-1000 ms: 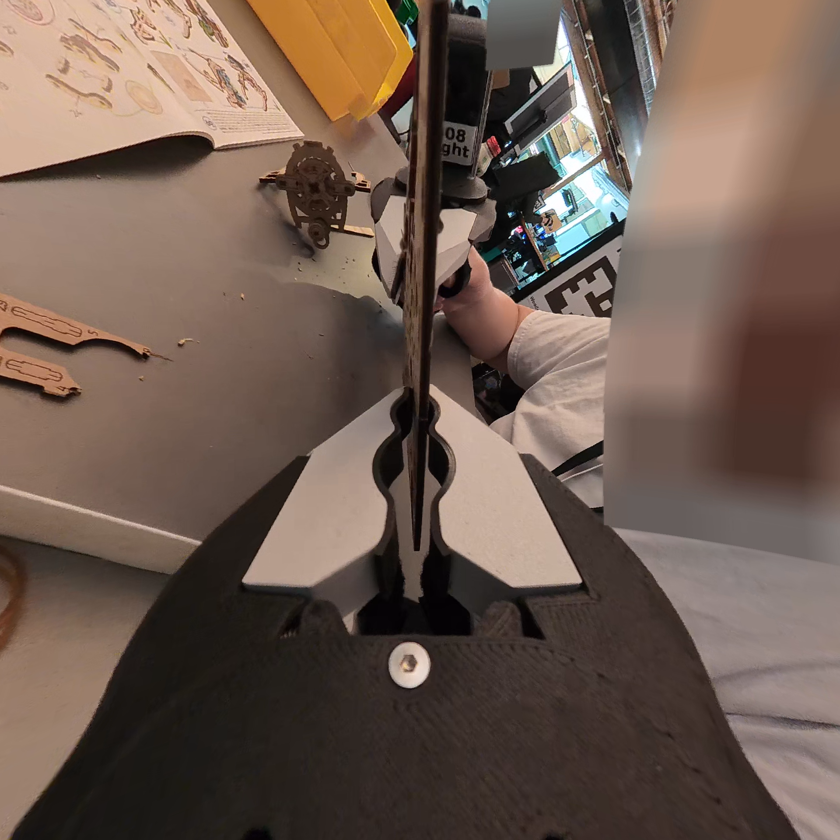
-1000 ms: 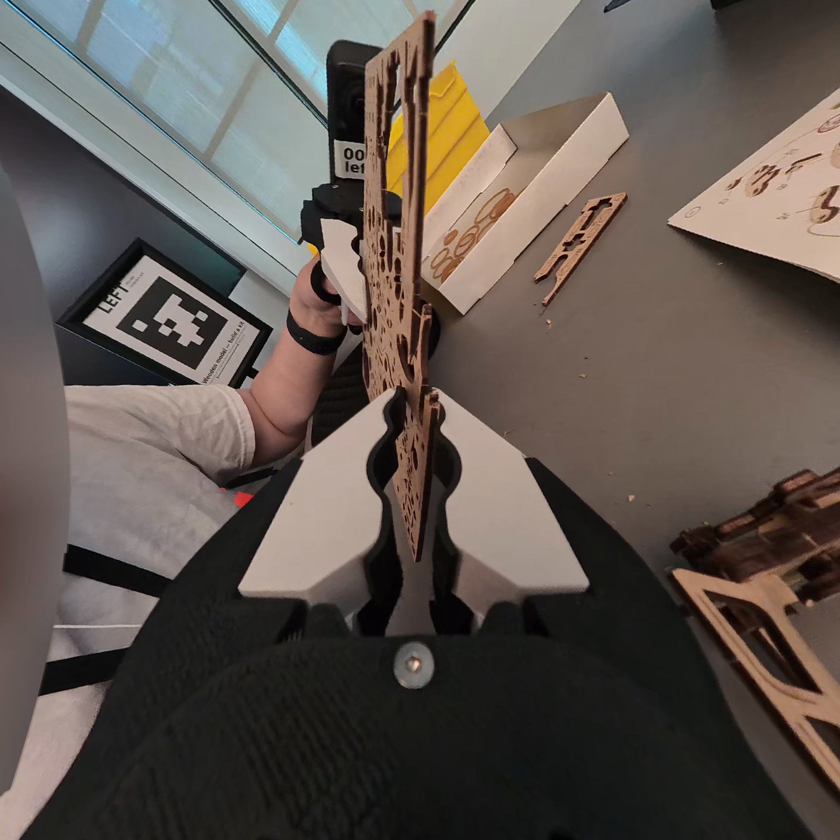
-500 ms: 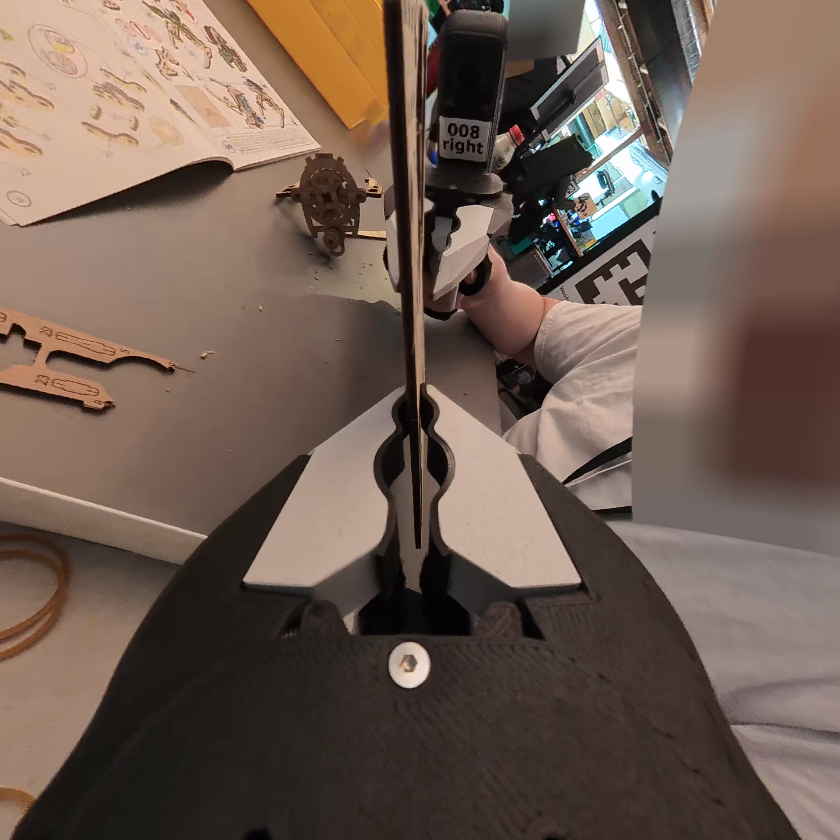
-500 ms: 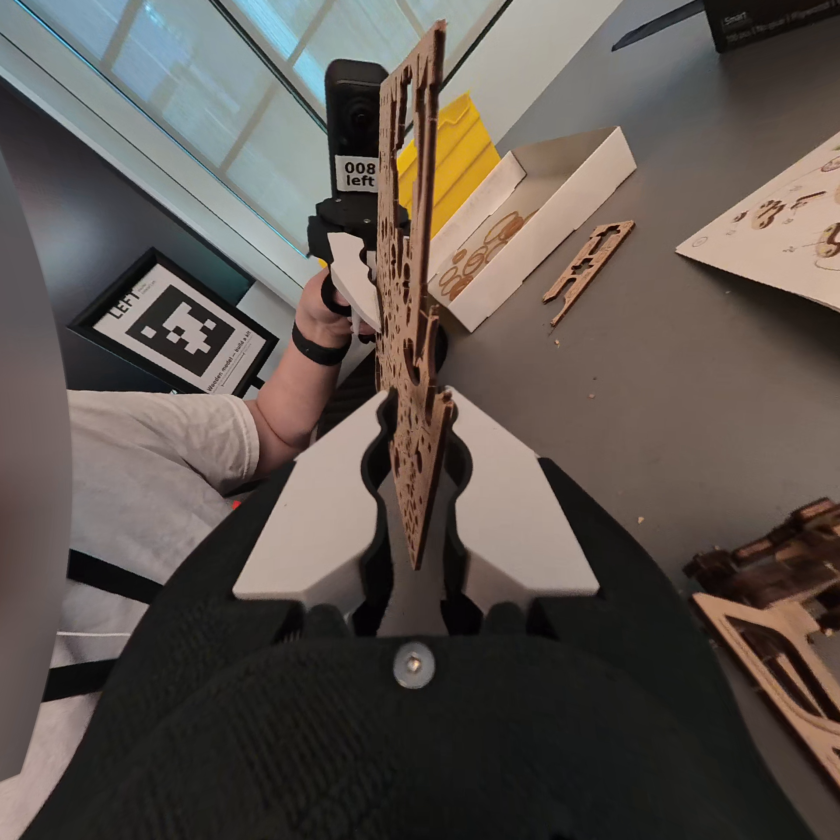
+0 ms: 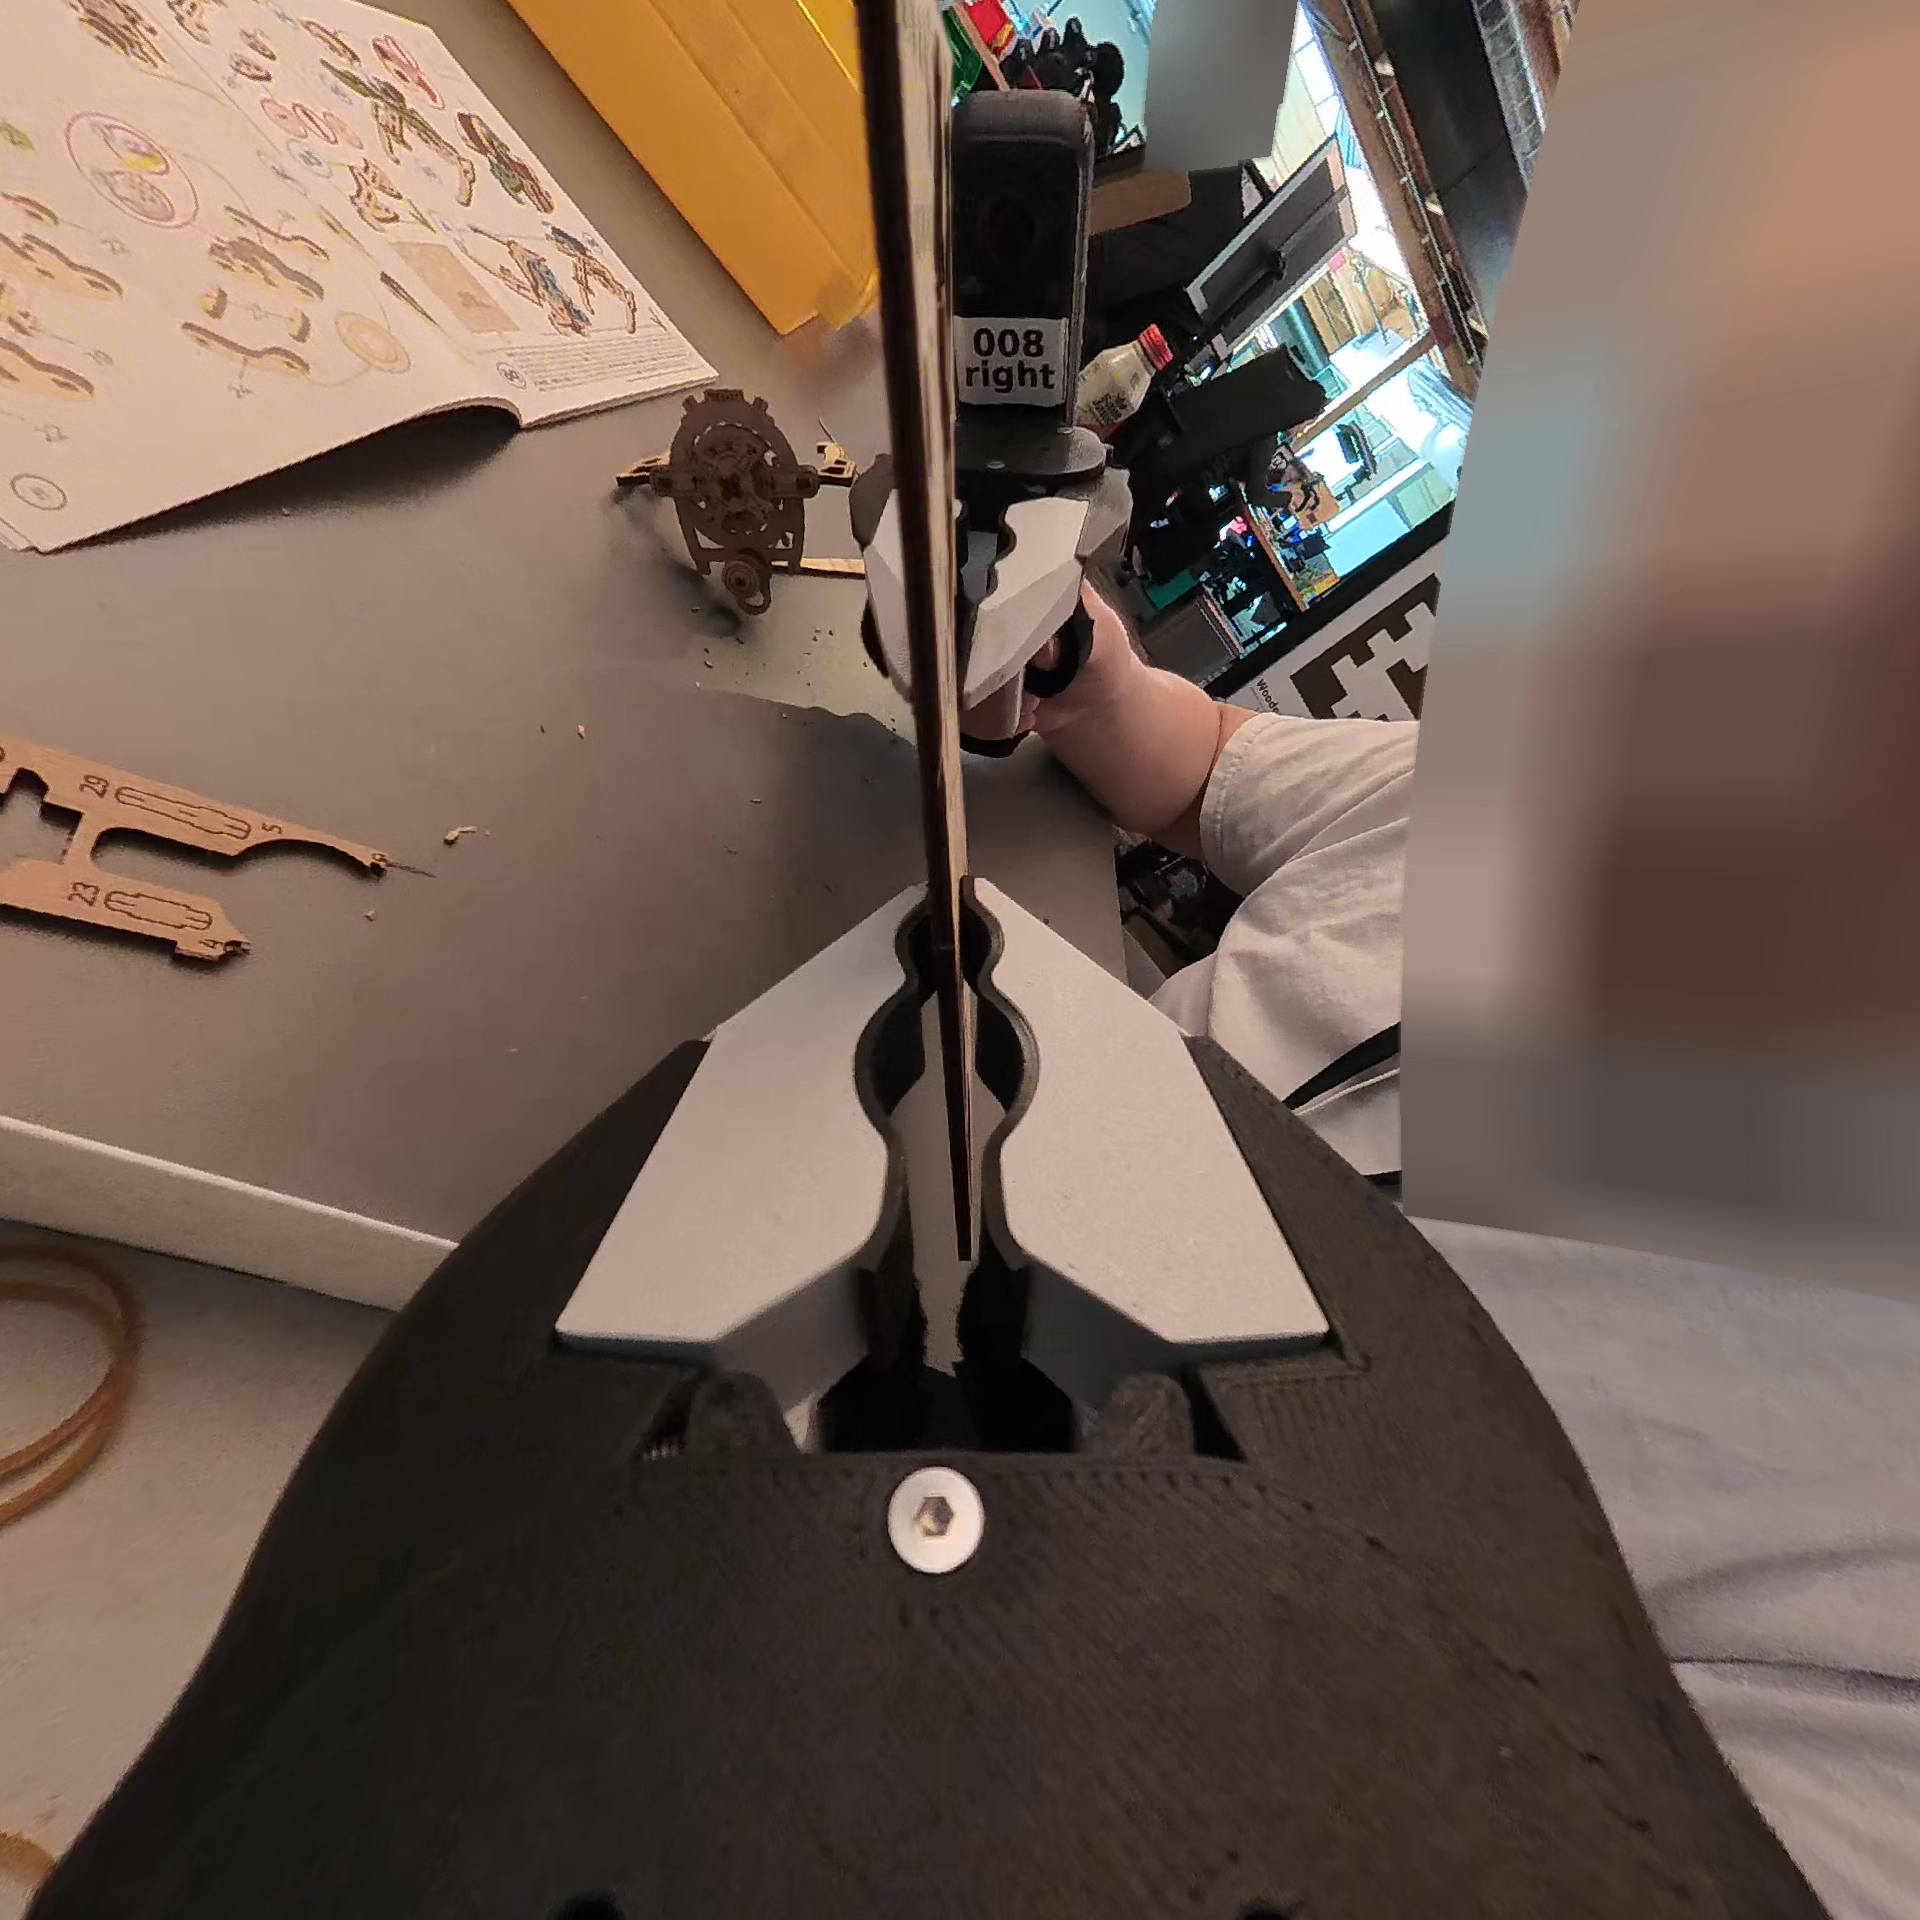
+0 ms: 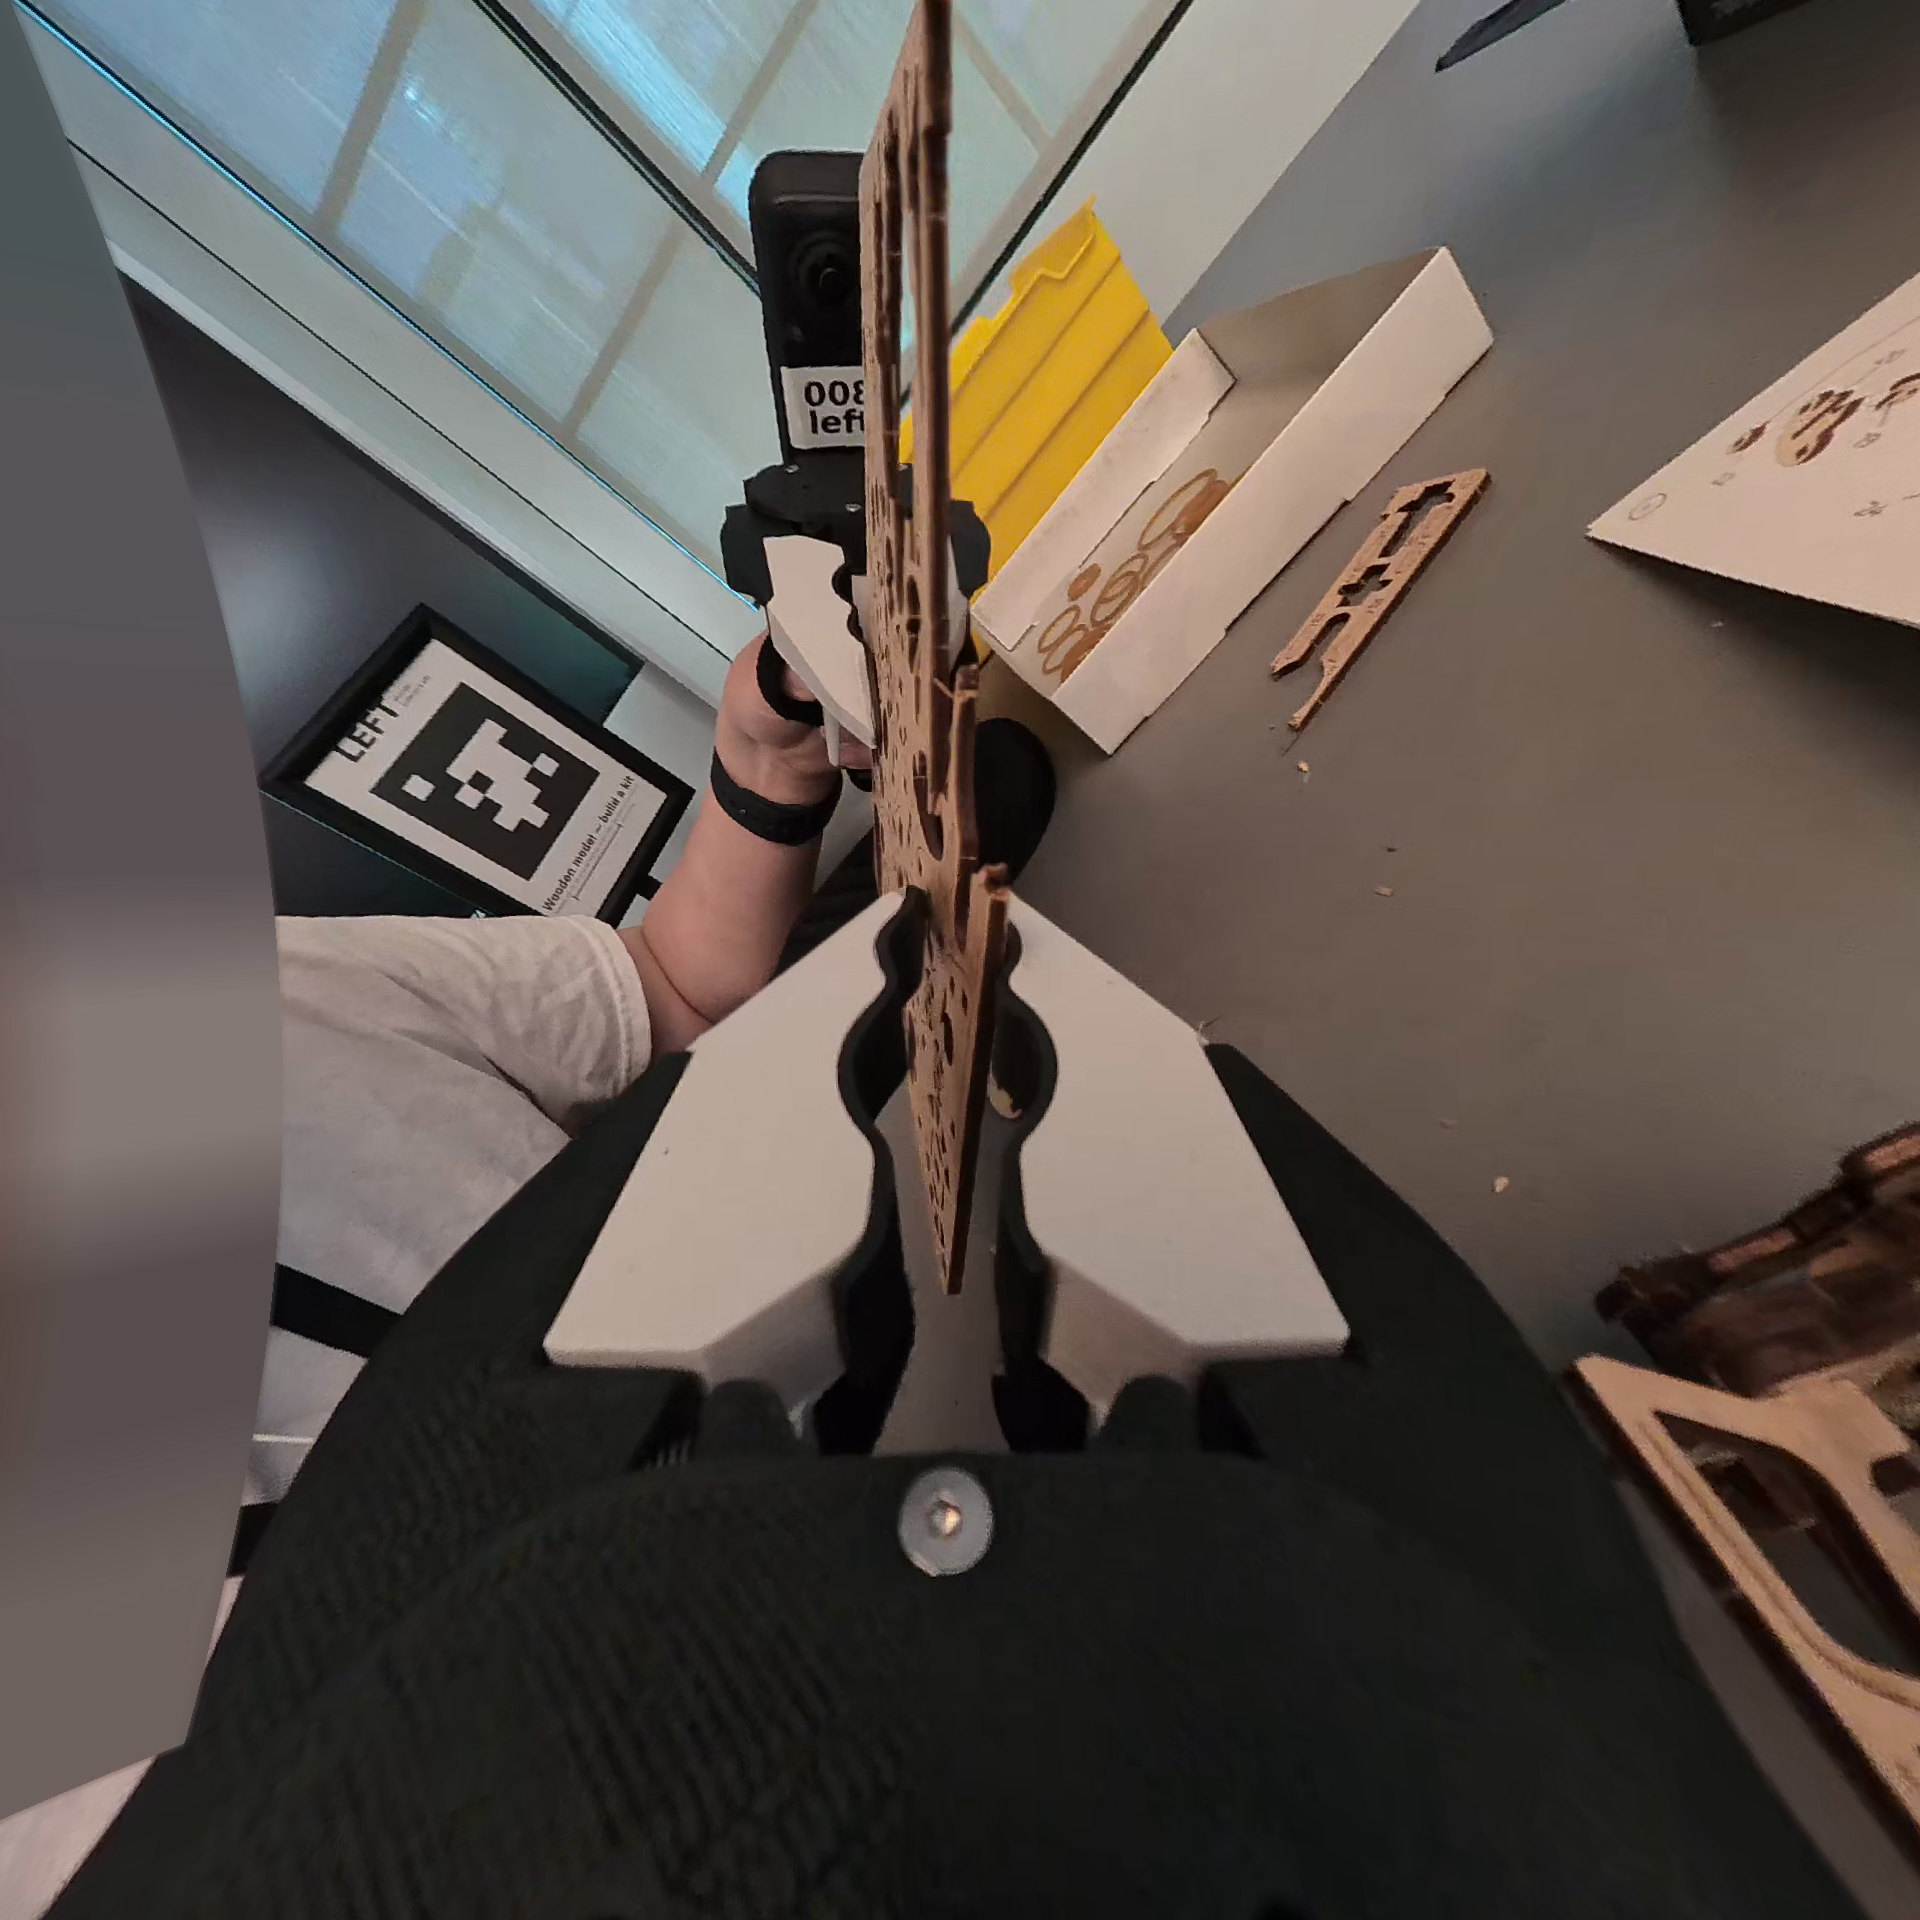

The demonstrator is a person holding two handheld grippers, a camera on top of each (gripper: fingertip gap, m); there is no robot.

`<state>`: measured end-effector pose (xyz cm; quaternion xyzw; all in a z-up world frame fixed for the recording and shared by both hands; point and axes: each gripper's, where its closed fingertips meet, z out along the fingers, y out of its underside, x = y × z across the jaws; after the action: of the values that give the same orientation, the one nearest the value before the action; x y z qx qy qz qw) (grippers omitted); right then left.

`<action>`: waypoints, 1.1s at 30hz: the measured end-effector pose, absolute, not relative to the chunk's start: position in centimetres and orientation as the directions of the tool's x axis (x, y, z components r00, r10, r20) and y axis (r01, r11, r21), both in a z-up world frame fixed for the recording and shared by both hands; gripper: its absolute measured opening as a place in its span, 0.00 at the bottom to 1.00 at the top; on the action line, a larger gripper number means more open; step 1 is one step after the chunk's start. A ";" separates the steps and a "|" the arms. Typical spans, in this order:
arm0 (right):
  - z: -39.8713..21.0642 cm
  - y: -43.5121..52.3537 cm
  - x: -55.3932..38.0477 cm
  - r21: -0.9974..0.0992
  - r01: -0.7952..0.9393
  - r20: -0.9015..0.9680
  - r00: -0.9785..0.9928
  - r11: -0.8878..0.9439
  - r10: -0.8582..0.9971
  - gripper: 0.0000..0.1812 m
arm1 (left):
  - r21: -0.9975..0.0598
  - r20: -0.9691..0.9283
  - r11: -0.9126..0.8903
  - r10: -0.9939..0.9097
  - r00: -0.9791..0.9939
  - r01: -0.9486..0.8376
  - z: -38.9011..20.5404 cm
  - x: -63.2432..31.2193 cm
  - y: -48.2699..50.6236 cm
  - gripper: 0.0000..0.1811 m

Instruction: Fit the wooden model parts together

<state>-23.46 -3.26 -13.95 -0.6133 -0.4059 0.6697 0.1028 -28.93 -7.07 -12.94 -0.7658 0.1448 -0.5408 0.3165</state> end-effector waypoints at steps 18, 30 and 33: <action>-13.7 -2.4 -22.9 -0.693 0.348 -0.711 -0.189 -0.631 0.677 0.03 | -0.653 0.725 -0.749 -0.578 0.374 0.110 -12.8 -27.6 -7.4 0.01; -13.6 -2.4 -22.7 -0.700 0.353 -0.700 -0.168 -0.621 0.694 0.03 | -0.691 0.669 -0.721 -0.608 0.426 0.055 -13.0 -27.3 -7.6 0.01; -12.0 -3.1 -22.8 -0.711 0.324 -0.702 -0.283 -0.624 0.653 0.02 | -0.691 0.688 -0.715 -0.607 0.398 0.103 -12.1 -27.9 -7.3 0.00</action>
<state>-22.77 -3.06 -12.01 -0.5865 -0.4167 0.6840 0.1202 -27.94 -7.30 -12.07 -0.7639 0.1650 -0.5235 0.3395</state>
